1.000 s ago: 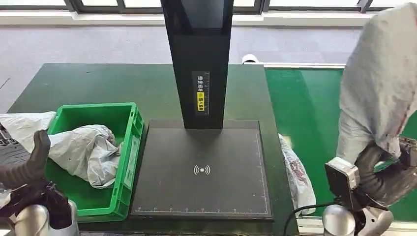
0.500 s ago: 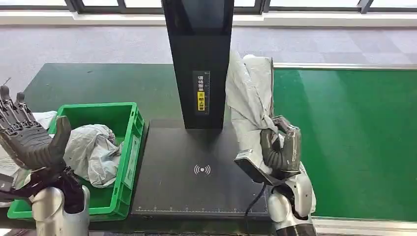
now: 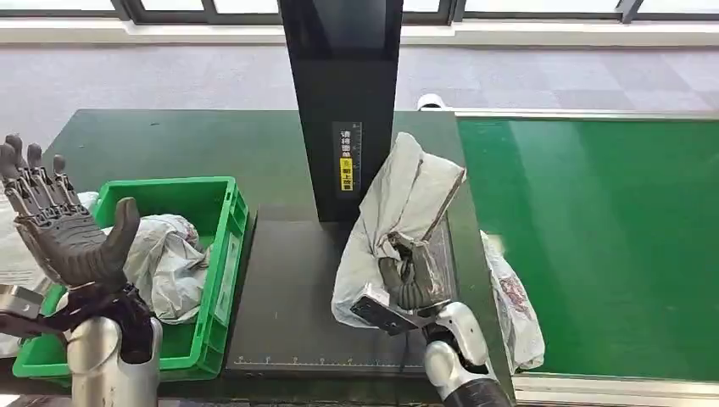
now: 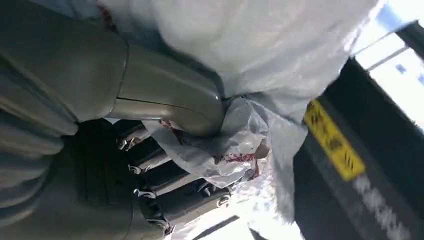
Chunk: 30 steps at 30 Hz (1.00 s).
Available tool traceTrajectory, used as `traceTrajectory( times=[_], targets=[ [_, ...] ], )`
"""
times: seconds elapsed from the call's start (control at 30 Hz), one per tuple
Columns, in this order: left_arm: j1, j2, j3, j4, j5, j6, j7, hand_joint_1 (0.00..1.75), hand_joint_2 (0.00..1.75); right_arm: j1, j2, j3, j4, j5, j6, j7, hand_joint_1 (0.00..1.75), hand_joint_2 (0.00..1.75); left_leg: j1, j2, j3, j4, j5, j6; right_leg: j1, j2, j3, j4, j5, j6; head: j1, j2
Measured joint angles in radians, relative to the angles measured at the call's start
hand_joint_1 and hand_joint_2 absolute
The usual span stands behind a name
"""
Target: Moved the parcel from conveyor to table for the left to box.
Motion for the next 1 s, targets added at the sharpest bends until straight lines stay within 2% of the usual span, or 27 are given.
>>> traceTrajectory(
  times=[0.23, 0.4, 0.57, 0.6, 0.63, 0.87, 1.0],
  targets=[
    [-0.010, 0.003, -0.003, 0.009, 0.000, -0.001, 0.001, 0.00, 1.75, -0.025, 0.003, 0.029, 0.066, 0.005, 0.012, 0.004, 1.75, 1.75, 0.000, 0.000, 0.000, 0.000, 0.000, 0.000, 0.000, 0.000, 0.000, 0.000, 0.000, 0.000, 0.000, 0.000],
    [-0.015, 0.005, -0.003, 0.024, 0.000, -0.008, 0.009, 0.00, 1.75, -0.067, 0.012, 0.055, 0.168, -0.018, 0.164, -0.011, 1.75, 1.75, 0.000, 0.000, 0.000, 0.000, 0.000, 0.000, 0.000, 0.000, 0.000, 0.000, 0.000, 0.000, 0.000, 0.000],
    [-0.017, 0.005, -0.005, 0.041, 0.009, -0.016, 0.009, 0.00, 1.75, -0.099, 0.038, 0.085, 0.308, -0.031, 0.193, -0.065, 1.75, 1.75, 0.000, 0.000, 0.000, 0.000, 0.000, 0.000, 0.000, 0.001, 0.000, 0.000, 0.000, 0.000, 0.000, 0.000],
    [-0.018, 0.005, -0.005, 0.044, 0.009, -0.016, 0.009, 0.00, 1.75, -0.106, 0.042, 0.091, 0.331, -0.040, 0.204, -0.077, 1.64, 1.75, 0.000, 0.000, 0.000, 0.000, 0.000, 0.000, 0.000, 0.001, 0.000, 0.000, 0.000, 0.000, 0.000, 0.000],
    [-0.020, 0.005, -0.006, 0.047, 0.009, -0.016, 0.009, 0.00, 1.75, -0.112, 0.043, 0.095, 0.344, -0.048, 0.213, -0.086, 0.00, 1.75, 0.000, 0.000, 0.000, 0.000, 0.000, 0.000, 0.000, 0.001, 0.000, 0.000, 0.000, 0.000, 0.000, 0.000],
    [-0.022, 0.005, -0.009, 0.056, 0.018, -0.016, 0.010, 0.00, 1.75, -0.120, 0.050, 0.097, 0.368, -0.122, 0.197, -0.172, 0.00, 1.75, 0.000, 0.000, 0.000, 0.000, 0.000, 0.000, 0.000, 0.001, 0.000, 0.000, 0.001, -0.001, 0.000, 0.000],
    [-0.021, 0.005, -0.009, 0.056, 0.020, -0.016, 0.010, 0.00, 1.75, -0.119, 0.050, 0.097, 0.351, -0.136, 0.198, -0.173, 0.00, 1.75, 0.000, 0.000, 0.000, 0.000, 0.000, 0.000, 0.000, 0.001, 0.000, 0.000, 0.001, -0.001, 0.000, 0.000]
  ],
)
